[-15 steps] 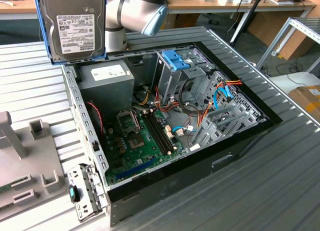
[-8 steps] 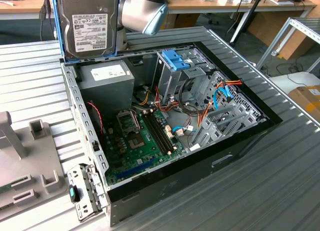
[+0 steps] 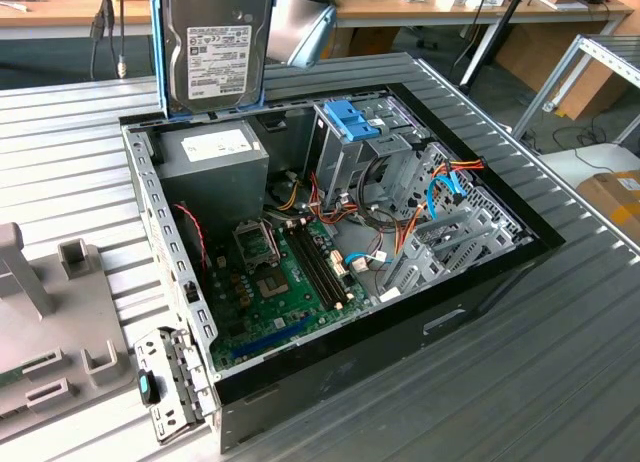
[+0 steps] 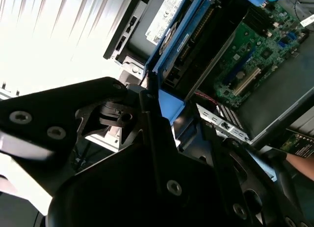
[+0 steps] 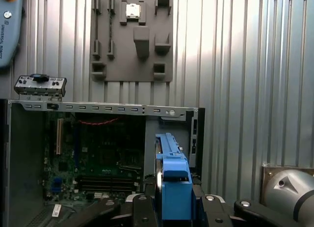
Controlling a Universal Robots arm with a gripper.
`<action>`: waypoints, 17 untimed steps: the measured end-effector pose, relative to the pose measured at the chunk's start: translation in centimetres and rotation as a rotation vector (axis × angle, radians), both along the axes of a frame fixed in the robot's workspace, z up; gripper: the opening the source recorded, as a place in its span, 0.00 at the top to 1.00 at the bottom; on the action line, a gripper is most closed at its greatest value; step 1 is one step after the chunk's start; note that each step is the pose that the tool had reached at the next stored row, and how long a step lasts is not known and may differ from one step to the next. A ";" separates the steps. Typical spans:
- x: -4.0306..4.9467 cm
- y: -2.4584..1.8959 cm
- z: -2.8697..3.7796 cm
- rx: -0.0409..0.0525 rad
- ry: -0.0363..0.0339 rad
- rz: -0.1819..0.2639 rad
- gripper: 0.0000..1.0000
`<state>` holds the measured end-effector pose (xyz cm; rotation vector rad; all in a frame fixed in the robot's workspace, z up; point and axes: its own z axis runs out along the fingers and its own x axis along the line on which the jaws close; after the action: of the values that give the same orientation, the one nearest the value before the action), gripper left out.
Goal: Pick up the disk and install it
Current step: 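Pick up the disk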
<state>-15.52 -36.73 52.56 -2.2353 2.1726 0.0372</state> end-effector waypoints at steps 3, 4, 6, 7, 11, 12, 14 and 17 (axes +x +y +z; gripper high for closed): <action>1.83 0.00 0.01 0.0000 0.0001 0.000 0.64; 2.56 0.00 0.00 0.0001 0.0001 0.000 0.64; 4.14 0.00 0.00 0.0002 0.0000 0.000 0.64; 5.02 0.00 0.00 0.0002 0.0000 0.000 0.64; 7.11 -0.04 0.00 0.0001 0.0001 0.001 0.64; 7.59 -0.23 -0.01 0.0003 0.0000 0.001 0.64; 8.18 -0.80 -0.02 0.0001 0.0001 0.001 0.64; 8.88 -2.10 -0.03 0.0002 0.0001 0.001 0.64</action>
<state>-6.64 -38.83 52.53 -2.2364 2.1715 0.0375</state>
